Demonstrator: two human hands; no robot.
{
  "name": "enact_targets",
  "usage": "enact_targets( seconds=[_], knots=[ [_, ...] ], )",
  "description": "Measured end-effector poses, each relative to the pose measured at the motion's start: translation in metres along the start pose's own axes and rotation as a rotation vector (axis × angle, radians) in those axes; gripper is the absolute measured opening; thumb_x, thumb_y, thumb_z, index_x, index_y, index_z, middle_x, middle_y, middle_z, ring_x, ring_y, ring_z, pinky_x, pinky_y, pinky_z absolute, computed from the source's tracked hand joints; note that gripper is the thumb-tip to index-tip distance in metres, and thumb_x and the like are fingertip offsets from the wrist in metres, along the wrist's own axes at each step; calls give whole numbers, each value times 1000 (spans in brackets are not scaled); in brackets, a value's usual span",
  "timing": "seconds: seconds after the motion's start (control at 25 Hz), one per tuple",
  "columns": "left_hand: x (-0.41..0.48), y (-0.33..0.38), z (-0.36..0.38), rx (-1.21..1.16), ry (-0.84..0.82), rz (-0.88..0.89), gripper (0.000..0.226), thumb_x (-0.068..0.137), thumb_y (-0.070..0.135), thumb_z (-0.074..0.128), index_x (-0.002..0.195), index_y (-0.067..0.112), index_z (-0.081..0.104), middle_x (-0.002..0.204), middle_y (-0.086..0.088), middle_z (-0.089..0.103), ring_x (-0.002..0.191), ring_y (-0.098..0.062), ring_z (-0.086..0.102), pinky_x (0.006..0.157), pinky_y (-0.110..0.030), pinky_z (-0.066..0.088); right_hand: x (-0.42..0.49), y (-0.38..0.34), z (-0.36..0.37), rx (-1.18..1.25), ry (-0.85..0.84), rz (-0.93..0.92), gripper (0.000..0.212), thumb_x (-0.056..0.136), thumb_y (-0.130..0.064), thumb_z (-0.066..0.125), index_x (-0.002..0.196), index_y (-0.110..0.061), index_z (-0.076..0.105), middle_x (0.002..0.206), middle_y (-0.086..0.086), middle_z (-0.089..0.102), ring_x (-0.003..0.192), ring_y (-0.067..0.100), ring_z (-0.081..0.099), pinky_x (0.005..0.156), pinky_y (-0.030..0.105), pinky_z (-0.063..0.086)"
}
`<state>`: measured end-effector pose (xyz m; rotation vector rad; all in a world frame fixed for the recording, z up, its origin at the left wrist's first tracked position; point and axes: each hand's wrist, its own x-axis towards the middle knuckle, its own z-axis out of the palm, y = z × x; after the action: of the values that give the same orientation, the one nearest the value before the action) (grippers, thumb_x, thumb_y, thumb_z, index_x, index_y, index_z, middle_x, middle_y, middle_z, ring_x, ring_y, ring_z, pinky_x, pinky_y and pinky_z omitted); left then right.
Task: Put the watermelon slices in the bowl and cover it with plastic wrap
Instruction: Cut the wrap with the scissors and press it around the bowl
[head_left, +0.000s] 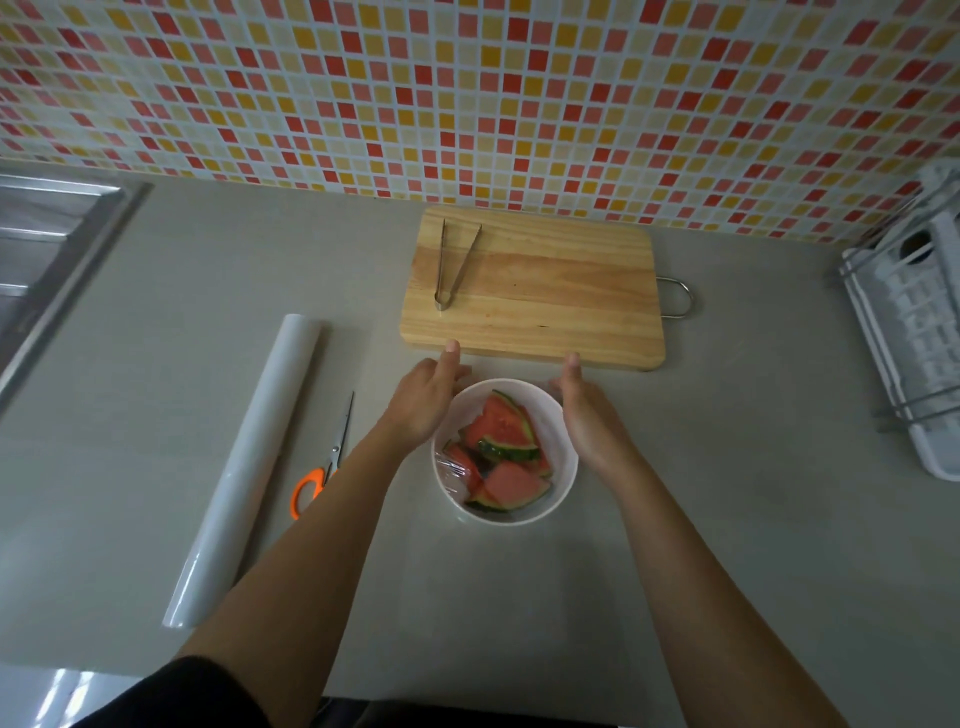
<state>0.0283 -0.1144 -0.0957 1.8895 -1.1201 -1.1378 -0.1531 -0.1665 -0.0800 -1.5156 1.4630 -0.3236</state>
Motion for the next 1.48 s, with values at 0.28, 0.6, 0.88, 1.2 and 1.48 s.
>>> enact_targets(
  seconds=[0.28,0.6,0.88,1.2,1.48],
  knots=[
    [10,2,4,-429,-407,-21,51,94,61,18,120,45,59,148,-5,41,133,-24,40,111,-45,30,-48,29,45,522,403,155,35,100,-32,27,100,-21,60,89,-12,57,80,0,54,67,8,36],
    [17,24,7,-309,-548,-233,86,89,70,13,115,8,65,108,-16,71,101,-28,67,89,-35,50,-43,37,60,713,530,113,44,99,-23,33,61,-24,55,64,-17,56,56,-16,57,49,0,38],
    [11,39,10,-141,-548,-286,92,84,76,6,97,12,72,84,-4,76,82,-16,72,73,-21,53,-39,38,63,753,561,138,44,99,-26,34,61,-24,56,67,-15,58,58,-12,59,50,3,41],
    [9,34,19,347,-149,-171,117,63,90,-5,98,3,66,94,-14,63,99,-29,57,89,-37,36,-40,36,65,632,625,138,43,99,-25,32,63,-17,53,65,-1,59,62,12,55,60,23,44],
    [0,21,0,-436,237,-226,88,87,69,-4,105,9,59,103,-11,64,103,-29,58,92,-42,42,-37,37,55,598,393,176,46,99,-36,27,105,-8,64,101,5,61,98,19,57,86,30,41]
  ],
)
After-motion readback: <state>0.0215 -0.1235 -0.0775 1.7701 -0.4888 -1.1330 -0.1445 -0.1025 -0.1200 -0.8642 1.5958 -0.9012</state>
